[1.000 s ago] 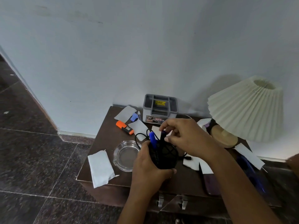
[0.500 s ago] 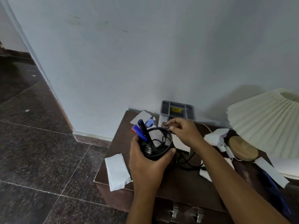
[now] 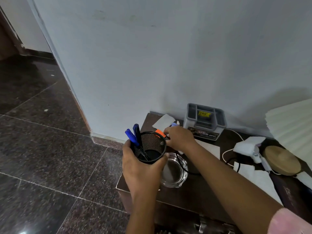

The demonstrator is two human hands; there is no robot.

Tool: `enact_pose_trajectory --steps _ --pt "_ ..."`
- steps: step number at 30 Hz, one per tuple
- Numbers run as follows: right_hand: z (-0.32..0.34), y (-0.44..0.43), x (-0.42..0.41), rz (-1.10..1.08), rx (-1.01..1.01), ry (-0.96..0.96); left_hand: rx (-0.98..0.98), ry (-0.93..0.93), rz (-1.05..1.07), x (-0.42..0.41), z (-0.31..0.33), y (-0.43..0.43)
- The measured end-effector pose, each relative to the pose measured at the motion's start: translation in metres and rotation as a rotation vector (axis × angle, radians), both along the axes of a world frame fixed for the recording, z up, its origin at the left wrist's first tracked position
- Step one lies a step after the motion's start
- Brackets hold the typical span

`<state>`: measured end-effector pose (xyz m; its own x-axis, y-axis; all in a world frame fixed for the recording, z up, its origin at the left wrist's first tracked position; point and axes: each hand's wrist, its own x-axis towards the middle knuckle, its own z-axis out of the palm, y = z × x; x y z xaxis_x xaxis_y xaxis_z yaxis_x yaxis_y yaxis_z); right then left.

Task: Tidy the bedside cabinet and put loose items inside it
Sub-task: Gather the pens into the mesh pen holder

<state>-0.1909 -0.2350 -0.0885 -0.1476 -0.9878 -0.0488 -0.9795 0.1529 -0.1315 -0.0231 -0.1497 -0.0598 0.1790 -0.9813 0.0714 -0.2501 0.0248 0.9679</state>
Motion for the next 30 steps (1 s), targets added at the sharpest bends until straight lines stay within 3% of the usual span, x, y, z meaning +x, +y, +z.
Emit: enact_pose_trajectory --steps 6,10,12,14,17,23,26,30 --pt "0.009 -0.004 0.007 -0.072 -0.078 -0.286 0.002 -0.029 -0.036 -0.001 0.005 0.004" --pt "0.057 0.010 0.010 -0.197 -0.347 -0.857 0.031 -0.013 -0.041 -0.001 0.008 0.005" --pt "0.083 0.027 0.013 -0.105 -0.426 -1.075 0.031 0.000 -0.051 -0.003 0.009 0.007" --pt "0.101 0.048 0.020 0.068 -0.429 -1.081 0.031 0.004 -0.066 -0.005 0.011 0.009" --pt "0.104 0.072 0.034 0.199 -0.383 -0.895 0.035 0.009 -0.074 -0.008 0.014 0.010" --pt "0.085 0.084 0.049 0.260 -0.278 -0.547 0.032 0.031 -0.086 -0.008 0.014 0.014" --pt "0.080 0.081 0.045 0.250 -0.290 -0.602 0.035 0.025 -0.094 -0.009 0.014 0.014" --pt "0.070 0.069 0.028 0.036 -0.316 -0.945 0.052 0.009 -0.089 -0.010 0.014 0.013"
